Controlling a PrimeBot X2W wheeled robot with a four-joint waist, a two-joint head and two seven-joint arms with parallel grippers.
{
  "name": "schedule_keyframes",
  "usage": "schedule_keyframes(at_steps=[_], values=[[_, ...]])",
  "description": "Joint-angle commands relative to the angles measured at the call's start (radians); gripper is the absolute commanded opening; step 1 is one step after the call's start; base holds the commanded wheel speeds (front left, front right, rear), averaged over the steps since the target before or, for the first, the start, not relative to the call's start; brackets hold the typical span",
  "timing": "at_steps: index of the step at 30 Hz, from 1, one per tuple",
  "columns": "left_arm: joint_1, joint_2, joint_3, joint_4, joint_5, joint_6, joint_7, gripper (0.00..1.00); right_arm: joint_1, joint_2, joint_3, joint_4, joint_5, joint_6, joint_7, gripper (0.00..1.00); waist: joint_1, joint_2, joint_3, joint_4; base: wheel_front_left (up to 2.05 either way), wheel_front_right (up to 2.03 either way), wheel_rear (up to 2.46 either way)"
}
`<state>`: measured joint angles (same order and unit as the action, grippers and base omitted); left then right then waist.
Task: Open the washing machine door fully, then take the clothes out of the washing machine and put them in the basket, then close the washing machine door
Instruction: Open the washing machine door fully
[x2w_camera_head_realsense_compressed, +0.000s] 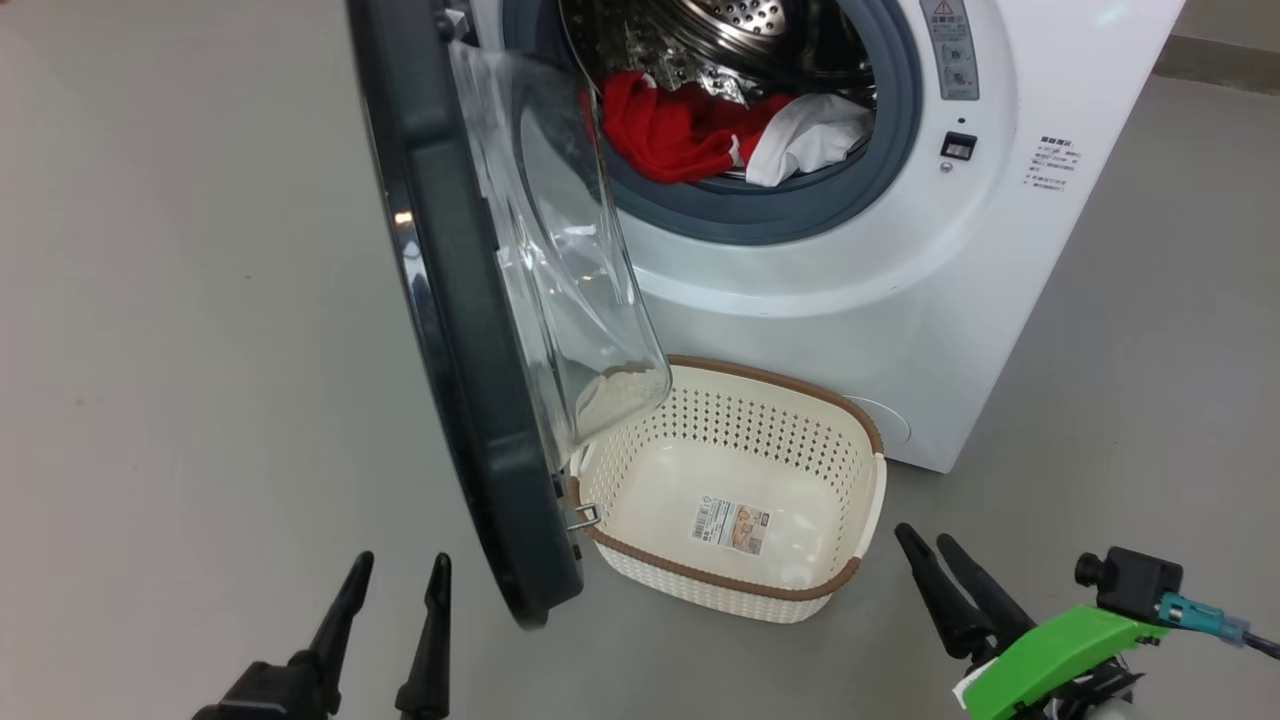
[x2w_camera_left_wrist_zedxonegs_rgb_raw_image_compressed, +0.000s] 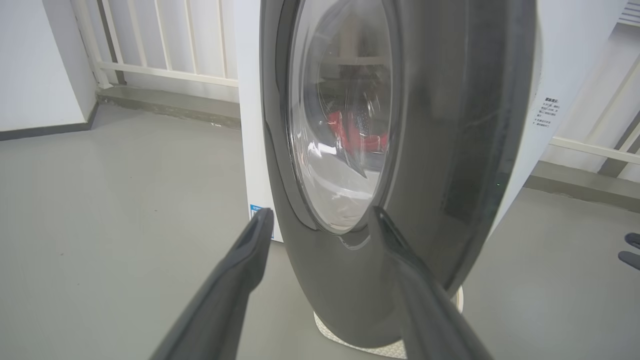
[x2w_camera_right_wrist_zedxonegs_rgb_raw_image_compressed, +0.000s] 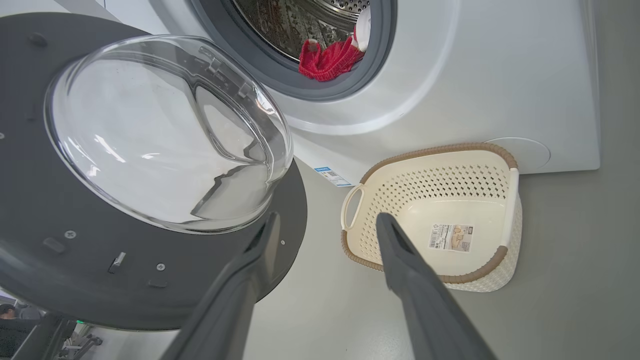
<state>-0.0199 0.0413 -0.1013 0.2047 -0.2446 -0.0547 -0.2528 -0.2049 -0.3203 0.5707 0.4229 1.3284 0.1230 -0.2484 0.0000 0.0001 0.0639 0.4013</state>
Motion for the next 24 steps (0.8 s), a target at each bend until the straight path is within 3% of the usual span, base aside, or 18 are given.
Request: schedule_keyframes(at_steps=[1,12,24], values=[[-0.019,0.009,0.038,-0.017,0.015,-0.007,-0.009,1.00,0.024,0.002,-0.031,-0.010,-0.079,0.008,-0.013,1.00,0.0000,-0.0001,-0.003,-0.005,0.00,0.00,0.00],[-0.022,0.009,0.049,-0.016,0.018,-0.011,-0.009,1.00,0.113,0.100,-0.284,-0.041,-0.448,0.008,-0.013,1.00,0.0000,-0.0001,0.002,-0.019,0.00,0.00,0.00],[-0.028,0.009,0.051,-0.014,0.017,-0.009,-0.009,1.00,0.157,0.170,-0.402,-0.092,-0.717,0.008,-0.013,1.00,0.0000,-0.0001,0.006,-0.018,0.00,0.00,0.00]])
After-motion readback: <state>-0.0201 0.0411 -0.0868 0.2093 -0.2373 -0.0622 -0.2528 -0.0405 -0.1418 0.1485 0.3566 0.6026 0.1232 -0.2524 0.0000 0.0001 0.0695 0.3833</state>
